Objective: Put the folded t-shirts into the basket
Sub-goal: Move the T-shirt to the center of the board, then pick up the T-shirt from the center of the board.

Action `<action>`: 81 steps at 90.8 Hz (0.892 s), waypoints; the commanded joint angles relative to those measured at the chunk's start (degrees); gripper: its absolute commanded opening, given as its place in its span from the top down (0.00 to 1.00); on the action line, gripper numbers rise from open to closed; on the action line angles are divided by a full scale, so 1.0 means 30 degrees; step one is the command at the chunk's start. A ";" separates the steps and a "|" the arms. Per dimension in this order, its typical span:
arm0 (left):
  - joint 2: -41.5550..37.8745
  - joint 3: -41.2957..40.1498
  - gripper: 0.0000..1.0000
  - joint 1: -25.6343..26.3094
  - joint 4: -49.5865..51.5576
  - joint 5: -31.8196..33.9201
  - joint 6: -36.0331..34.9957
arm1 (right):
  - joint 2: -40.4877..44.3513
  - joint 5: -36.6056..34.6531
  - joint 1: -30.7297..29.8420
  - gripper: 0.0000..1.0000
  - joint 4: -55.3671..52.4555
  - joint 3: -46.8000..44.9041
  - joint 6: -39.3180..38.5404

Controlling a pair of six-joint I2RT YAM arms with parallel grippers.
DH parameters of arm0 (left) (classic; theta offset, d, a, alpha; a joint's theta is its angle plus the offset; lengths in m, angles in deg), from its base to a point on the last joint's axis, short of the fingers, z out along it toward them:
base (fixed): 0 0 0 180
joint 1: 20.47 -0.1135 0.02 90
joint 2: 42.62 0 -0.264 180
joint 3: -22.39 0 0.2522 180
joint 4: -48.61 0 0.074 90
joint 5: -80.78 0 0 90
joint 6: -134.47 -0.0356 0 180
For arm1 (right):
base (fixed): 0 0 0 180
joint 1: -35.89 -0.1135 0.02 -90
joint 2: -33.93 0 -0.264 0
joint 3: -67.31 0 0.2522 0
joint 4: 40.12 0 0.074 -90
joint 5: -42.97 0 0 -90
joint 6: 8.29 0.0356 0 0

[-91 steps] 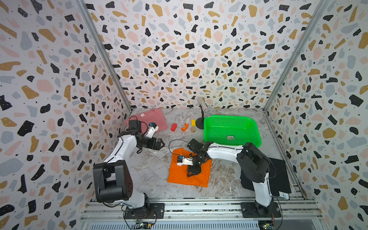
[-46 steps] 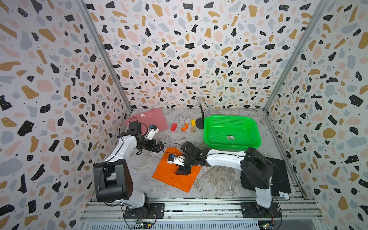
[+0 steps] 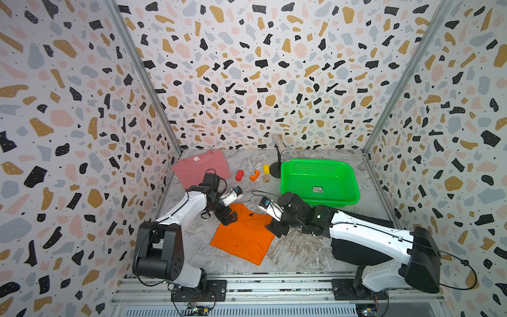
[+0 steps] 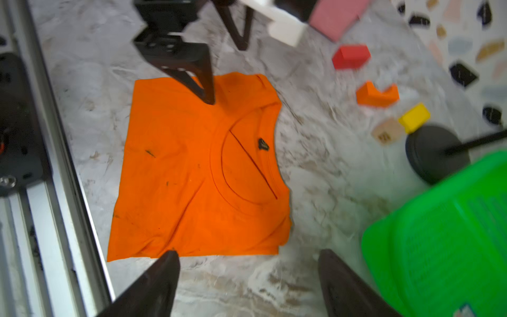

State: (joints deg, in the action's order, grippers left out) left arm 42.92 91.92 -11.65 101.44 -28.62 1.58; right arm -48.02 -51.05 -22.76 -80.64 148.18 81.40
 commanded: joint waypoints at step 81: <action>-0.0996 -0.3079 0.00 -0.1031 -0.2822 -0.0233 -0.2191 | -0.8432 0.7127 0.4494 0.32 -0.4344 0.3163 0.7844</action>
State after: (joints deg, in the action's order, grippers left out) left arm 40.62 84.38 -14.40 93.40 -29.45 -4.30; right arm -71.65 -32.12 -9.89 -92.64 155.44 103.32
